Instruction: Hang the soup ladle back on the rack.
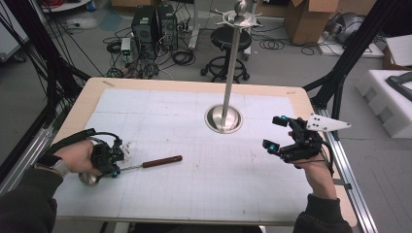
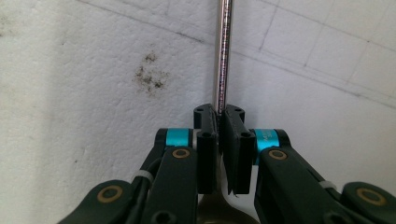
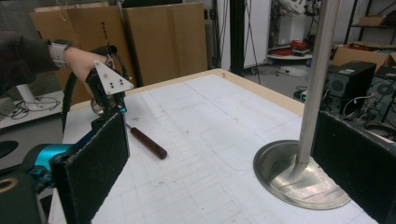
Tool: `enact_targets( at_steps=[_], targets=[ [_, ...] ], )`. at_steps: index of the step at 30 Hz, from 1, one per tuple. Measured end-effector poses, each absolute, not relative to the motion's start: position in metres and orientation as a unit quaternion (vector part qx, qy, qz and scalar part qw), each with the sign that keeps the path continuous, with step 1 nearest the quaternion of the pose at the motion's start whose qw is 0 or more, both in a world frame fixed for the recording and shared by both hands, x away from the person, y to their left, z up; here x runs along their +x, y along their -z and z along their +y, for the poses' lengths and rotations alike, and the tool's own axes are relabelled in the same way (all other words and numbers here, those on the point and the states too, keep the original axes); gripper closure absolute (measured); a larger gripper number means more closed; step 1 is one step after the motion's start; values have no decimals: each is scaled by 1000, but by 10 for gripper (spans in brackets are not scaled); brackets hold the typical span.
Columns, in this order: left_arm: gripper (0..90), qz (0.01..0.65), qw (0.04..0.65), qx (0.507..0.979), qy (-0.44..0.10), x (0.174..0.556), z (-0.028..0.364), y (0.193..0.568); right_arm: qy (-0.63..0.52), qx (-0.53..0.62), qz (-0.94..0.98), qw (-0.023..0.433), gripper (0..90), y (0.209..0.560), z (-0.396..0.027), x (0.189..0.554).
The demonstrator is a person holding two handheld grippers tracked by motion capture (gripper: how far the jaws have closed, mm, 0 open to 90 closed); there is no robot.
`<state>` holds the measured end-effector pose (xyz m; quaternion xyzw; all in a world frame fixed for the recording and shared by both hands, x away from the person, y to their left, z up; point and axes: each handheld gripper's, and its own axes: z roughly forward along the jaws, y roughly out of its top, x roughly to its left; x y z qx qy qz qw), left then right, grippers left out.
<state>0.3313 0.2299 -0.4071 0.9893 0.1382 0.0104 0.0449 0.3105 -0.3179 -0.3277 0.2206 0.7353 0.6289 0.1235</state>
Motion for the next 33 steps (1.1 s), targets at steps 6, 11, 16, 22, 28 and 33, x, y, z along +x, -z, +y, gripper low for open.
enact_targets(
  at_steps=[6, 11, 16, 22, 28, 33],
  targets=[
    [844, 167, 91, 982, -8, 325, 238, 405, -630, 221, 734, 125, 29, 328, -319, 311],
    [844, 183, 145, 972, -17, 319, 241, 392, -631, 224, 732, 125, 29, 328, -319, 311],
    [844, 197, 214, 956, -39, 312, 243, 375, -633, 223, 731, 127, 29, 327, -319, 312],
    [844, 232, 301, 923, -55, 309, 248, 370, -632, 226, 730, 127, 29, 327, -320, 312],
    [844, 274, 403, 867, -107, 307, 252, 367, -632, 225, 730, 128, 29, 327, -320, 312],
    [844, 295, 468, 824, -125, 304, 254, 365, -634, 225, 729, 130, 31, 327, -321, 312]
  ],
)
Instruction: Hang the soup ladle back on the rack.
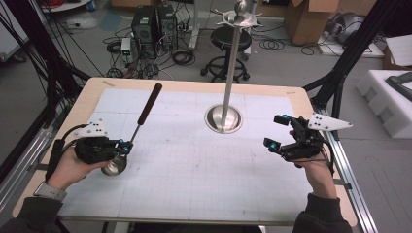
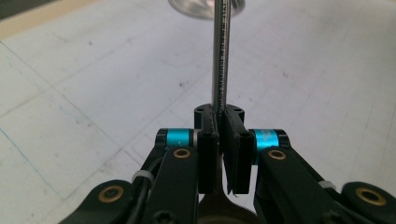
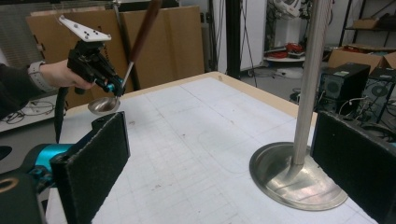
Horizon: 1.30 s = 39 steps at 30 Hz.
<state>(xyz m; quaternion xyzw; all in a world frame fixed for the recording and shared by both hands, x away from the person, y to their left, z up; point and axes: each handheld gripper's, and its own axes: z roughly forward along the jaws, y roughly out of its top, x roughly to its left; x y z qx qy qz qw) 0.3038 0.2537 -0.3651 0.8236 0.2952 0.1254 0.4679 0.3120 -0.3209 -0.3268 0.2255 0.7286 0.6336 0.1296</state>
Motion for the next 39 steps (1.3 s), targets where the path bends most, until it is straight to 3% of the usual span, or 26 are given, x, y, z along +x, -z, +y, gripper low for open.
enact_targets(
  at_steps=[7, 12, 20, 30, 39],
  targets=[
    [844, 285, 553, 768, -151, 302, 245, 362, -634, 225, 728, 131, 31, 326, -321, 311],
    [844, 294, 582, 740, -165, 306, 235, 362, -635, 225, 727, 132, 31, 326, -321, 311],
    [844, 310, 600, 712, -189, 319, 217, 358, -637, 227, 725, 131, 31, 326, -322, 311],
    [844, 297, 597, 716, -204, 326, 200, 341, -642, 228, 720, 131, 31, 324, -325, 310],
    [844, 290, 610, 713, -188, 339, 187, 325, -647, 227, 716, 130, 31, 323, -327, 309]
  ],
)
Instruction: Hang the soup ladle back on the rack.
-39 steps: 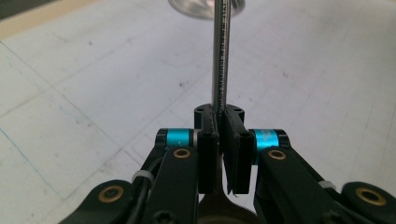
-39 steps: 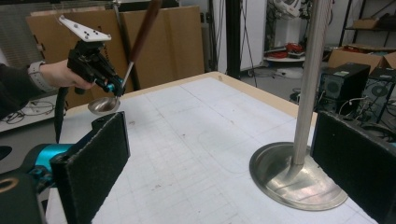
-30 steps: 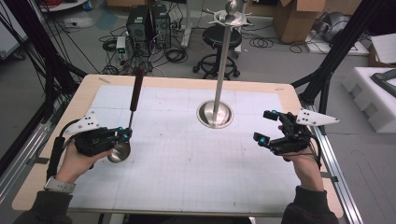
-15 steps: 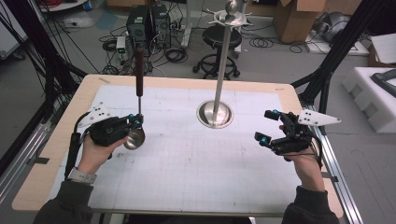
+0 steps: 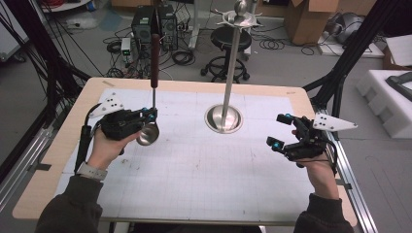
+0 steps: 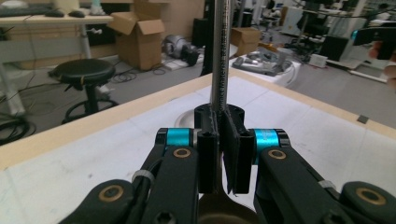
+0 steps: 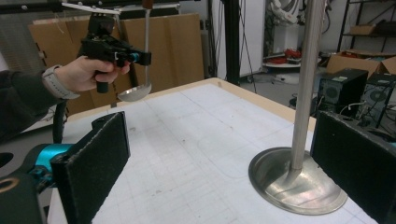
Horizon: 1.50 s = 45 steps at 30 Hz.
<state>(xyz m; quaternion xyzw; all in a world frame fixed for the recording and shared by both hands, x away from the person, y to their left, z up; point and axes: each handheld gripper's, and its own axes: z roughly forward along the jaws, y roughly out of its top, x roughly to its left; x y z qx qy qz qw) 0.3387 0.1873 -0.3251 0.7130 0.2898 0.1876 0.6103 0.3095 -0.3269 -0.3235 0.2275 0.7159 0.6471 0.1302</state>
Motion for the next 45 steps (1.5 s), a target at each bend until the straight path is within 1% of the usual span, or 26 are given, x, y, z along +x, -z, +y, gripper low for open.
enact_targets(
  at_steps=[3, 9, 12, 21, 27, 31, 45],
  targets=[
    [844, 285, 604, 722, -179, 348, 176, 319, -649, 227, 714, 131, 31, 323, -329, 309],
    [844, 267, 594, 736, -184, 356, 163, 312, -650, 226, 714, 128, 31, 323, -327, 310],
    [844, 274, 590, 738, -180, 360, 159, 310, -649, 225, 716, 126, 31, 324, -327, 310],
    [844, 265, 592, 740, -177, 377, 141, 293, -653, 226, 711, 127, 31, 323, -330, 310],
    [844, 263, 587, 745, -175, 385, 128, 291, -655, 227, 709, 130, 32, 323, -331, 309],
    [844, 264, 589, 748, -155, 394, 119, 290, -657, 226, 707, 129, 32, 322, -333, 308],
    [844, 273, 571, 758, -155, 409, 98, 286, -670, 226, 695, 131, 32, 320, -340, 306]
  ],
)
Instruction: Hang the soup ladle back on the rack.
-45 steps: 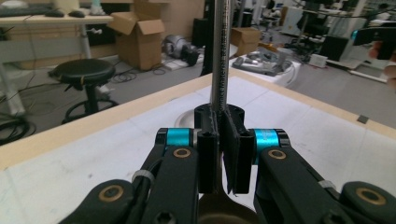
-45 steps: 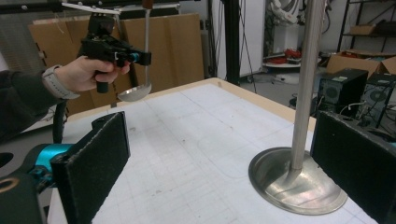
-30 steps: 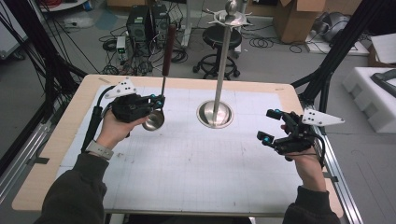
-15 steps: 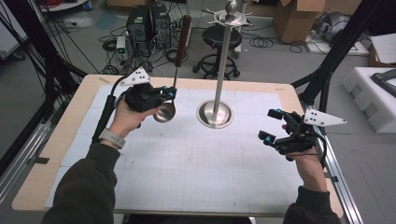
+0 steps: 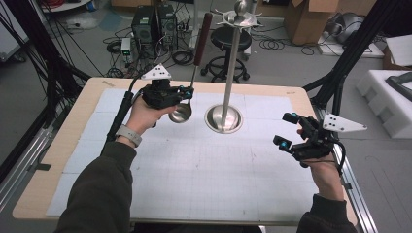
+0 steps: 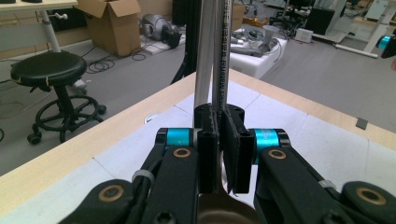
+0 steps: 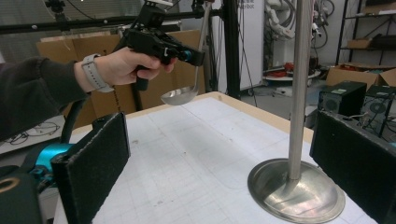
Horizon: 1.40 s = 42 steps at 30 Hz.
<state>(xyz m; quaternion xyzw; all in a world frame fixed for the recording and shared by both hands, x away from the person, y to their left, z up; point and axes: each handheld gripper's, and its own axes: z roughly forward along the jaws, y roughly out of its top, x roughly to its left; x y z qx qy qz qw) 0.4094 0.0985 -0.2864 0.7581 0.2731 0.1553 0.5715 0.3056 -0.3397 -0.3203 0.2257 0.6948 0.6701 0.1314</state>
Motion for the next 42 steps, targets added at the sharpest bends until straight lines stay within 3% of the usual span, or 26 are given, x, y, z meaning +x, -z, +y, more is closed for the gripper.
enact_targets(
  at_steps=[42],
  targets=[
    [843, 271, 562, 771, -130, 429, 68, 294, -677, 226, 688, 133, 33, 319, -347, 303]
  ],
)
